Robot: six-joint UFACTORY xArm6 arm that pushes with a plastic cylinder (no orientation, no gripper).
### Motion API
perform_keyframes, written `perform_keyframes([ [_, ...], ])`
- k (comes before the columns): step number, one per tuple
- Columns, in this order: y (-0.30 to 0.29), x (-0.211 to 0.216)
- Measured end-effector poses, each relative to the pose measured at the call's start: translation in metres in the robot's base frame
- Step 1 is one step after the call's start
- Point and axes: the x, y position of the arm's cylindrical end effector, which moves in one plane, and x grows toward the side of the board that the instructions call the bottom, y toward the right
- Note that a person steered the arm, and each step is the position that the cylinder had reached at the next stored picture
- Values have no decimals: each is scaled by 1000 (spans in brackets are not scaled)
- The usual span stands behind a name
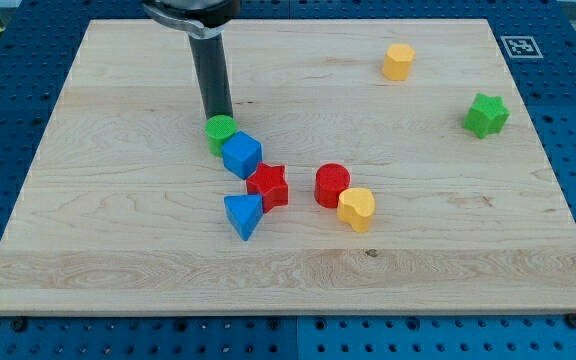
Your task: Move the yellow hexagon towards the red star
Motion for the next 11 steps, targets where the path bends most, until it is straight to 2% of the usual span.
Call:
perform_keyframes([
  [1,-7,0],
  [2,-13,-16],
  [3,-13,-64],
  [4,24,-125],
  [5,88,-174],
  [6,160,-196],
  [7,242,-199],
  [8,295,-191],
  [9,286,-173],
  [11,238,-72],
])
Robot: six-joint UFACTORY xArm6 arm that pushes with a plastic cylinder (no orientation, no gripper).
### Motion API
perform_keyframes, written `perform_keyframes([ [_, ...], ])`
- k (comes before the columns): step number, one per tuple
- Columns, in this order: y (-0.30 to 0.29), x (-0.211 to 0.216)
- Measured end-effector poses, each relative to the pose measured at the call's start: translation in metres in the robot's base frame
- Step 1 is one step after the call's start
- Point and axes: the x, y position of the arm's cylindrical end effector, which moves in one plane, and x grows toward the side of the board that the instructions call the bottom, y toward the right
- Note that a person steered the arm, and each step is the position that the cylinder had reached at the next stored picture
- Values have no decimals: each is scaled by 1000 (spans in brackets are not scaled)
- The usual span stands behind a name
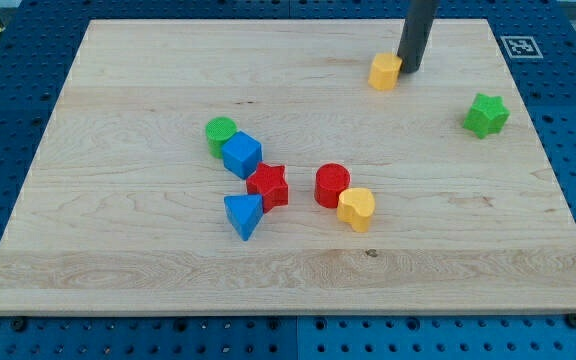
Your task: Move the yellow hexagon towards the red star
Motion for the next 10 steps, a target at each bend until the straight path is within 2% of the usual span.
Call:
perform_keyframes([
  [1,-14,38],
  [3,-7,-15],
  [4,-38,-2],
  [6,-75,83],
  [8,-75,40],
  [9,-82,37],
  [10,-83,67],
])
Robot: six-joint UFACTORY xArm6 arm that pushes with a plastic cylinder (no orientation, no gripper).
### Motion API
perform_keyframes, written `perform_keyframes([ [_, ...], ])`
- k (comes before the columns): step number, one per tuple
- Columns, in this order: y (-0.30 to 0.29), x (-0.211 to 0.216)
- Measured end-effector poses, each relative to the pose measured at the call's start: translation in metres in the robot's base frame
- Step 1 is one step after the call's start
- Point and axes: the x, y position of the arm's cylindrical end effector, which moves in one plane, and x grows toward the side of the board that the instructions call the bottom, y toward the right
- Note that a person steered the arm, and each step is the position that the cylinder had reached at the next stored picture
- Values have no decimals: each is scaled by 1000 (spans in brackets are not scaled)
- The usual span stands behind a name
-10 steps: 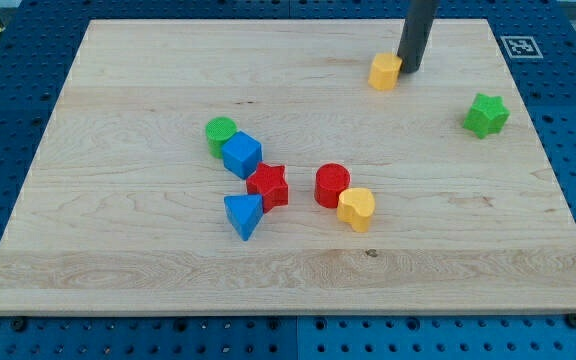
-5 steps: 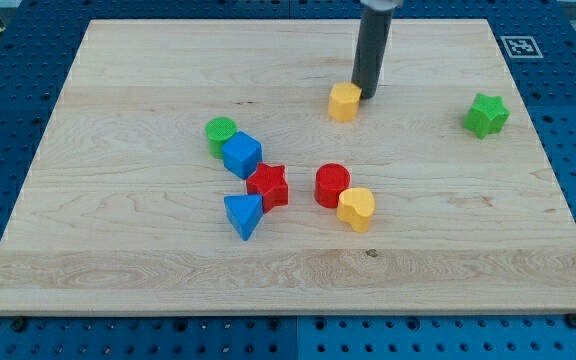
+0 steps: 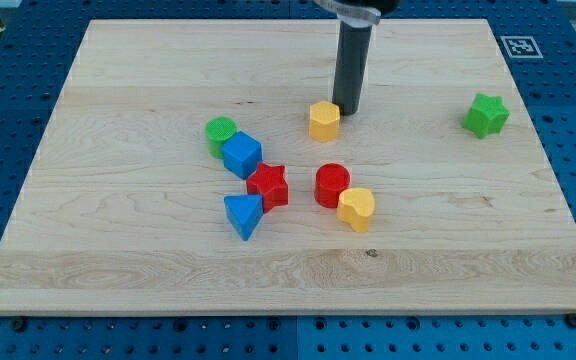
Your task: Move the yellow hexagon towards the red star
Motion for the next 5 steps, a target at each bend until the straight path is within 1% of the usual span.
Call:
perform_keyframes([
  [1,0,30],
  [2,1,31],
  [3,5,8],
  [4,-5,12],
  [5,-19,40],
])
